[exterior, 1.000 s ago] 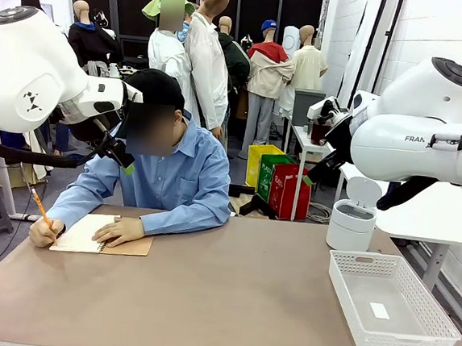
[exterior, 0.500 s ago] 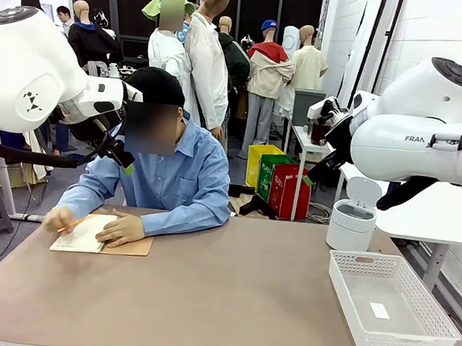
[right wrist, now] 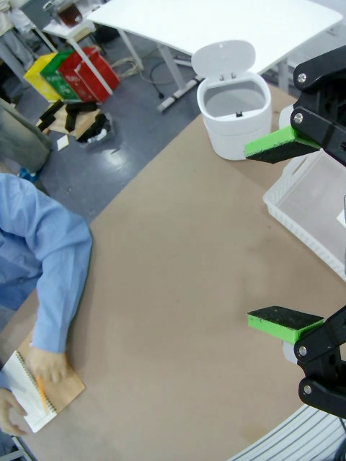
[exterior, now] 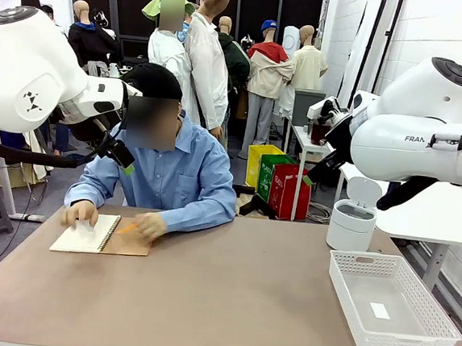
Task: Sort the paper based on its condition.
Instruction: If a person hands you a paper, place it in the Organizing basket , and if it's crumpled, put it in the Trash can.
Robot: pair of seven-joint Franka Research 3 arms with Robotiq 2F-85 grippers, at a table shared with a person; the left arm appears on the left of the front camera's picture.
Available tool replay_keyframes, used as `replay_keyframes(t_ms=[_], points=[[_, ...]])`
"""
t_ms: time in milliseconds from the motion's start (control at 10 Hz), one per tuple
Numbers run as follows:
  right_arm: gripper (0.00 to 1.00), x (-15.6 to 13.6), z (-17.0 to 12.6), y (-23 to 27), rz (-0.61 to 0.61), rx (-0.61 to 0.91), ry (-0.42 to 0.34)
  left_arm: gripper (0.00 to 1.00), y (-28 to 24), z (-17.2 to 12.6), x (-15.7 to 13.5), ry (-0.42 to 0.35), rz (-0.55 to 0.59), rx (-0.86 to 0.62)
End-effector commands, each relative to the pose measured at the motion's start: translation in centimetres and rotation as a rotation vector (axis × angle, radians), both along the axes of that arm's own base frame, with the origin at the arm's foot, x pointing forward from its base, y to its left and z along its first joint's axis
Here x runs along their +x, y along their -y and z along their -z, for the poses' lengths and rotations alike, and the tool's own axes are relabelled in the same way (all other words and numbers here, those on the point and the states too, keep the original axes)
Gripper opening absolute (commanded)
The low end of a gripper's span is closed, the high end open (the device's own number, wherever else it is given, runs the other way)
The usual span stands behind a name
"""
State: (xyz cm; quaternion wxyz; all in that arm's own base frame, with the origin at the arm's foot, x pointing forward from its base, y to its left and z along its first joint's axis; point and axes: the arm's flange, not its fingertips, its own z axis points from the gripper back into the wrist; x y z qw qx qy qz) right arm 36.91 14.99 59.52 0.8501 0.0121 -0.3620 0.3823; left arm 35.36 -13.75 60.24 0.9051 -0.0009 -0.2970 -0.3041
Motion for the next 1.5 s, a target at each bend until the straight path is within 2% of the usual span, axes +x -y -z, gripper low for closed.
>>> replay_keyframes(t_ms=[0,1400], points=[[1.00,0.03,-0.19,-0.02,-0.001,-0.003,-0.007,1.00,-0.04,-0.11,-0.06,0.002,0.008,-0.001],[1.00,0.03,-0.19,-0.02,-0.001,-0.003,-0.007,1.00,-0.04,-0.11,-0.06,0.002,0.008,-0.001]])
